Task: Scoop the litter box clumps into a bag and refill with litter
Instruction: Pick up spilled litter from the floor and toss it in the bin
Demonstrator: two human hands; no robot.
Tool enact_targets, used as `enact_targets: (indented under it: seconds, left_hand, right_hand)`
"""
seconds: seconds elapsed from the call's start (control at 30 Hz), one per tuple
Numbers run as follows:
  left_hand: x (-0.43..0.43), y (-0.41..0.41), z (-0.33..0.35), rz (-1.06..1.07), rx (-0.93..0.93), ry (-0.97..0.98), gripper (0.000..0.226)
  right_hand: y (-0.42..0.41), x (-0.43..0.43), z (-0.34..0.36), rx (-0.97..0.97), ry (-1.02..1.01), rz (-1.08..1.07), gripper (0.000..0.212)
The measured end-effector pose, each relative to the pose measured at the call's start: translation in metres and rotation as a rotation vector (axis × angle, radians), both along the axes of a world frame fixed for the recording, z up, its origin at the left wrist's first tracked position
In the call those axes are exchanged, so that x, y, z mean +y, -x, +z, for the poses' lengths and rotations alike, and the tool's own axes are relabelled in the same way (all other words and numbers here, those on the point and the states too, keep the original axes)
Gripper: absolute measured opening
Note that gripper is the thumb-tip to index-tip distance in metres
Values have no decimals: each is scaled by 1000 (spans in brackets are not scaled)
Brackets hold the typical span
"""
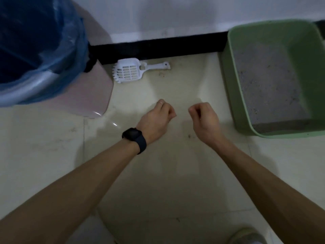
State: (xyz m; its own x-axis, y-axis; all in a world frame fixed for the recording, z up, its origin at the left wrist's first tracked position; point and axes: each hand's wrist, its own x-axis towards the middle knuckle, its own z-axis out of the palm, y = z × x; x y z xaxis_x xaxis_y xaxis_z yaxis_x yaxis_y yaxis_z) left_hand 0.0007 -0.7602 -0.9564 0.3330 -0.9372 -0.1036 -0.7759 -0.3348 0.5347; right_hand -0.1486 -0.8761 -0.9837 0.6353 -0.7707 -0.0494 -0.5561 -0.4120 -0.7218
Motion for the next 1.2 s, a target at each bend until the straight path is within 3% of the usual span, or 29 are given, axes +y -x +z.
enact_targets:
  seconds: [0.23, 0.37, 0.47, 0.57, 0.7, 0.77, 0.87, 0.93, 1.0, 1.1, 1.2]
  left_hand:
    - [-10, -100, 167, 122, -161, 285, 18]
    - [31, -183, 233, 191, -377, 290, 15]
    - [70, -236, 239, 327, -459, 108, 14]
    - [98, -258, 236, 439, -526, -95, 19]
    - [116, -263, 221, 390, -540, -351, 23]
    - [122, -265, 214, 345, -431, -356, 18]
    - [124, -265, 213, 307, -340, -400, 45]
    - [121, -265, 213, 311, -442, -437, 27]
    - [116, -262, 216, 339, -558, -406, 28]
    - [102, -255, 220, 330, -530, -243, 19]
    - [76, -237, 222, 233, -448, -90, 51]
  right_hand:
    - [-151, -9, 145, -431, 46, 86, 8]
    - [-233, 21, 204, -435, 189, 337, 16]
    - [-277, 46, 213, -434, 249, 505, 17]
    - [-305, 60, 204, -282, 363, 583, 24]
    - [-308, 68, 189, -209, 402, 645, 25]
    - [-304, 70, 187, -121, 415, 727, 17]
    - [-303, 66, 191, -84, 386, 725, 45]
    - [-303, 64, 191, -163, 403, 696, 31]
    - [-301, 60, 192, -185, 456, 689, 14]
    - [-296, 50, 199, -240, 438, 739, 31]
    - [-282, 30, 217, -251, 259, 636, 27]
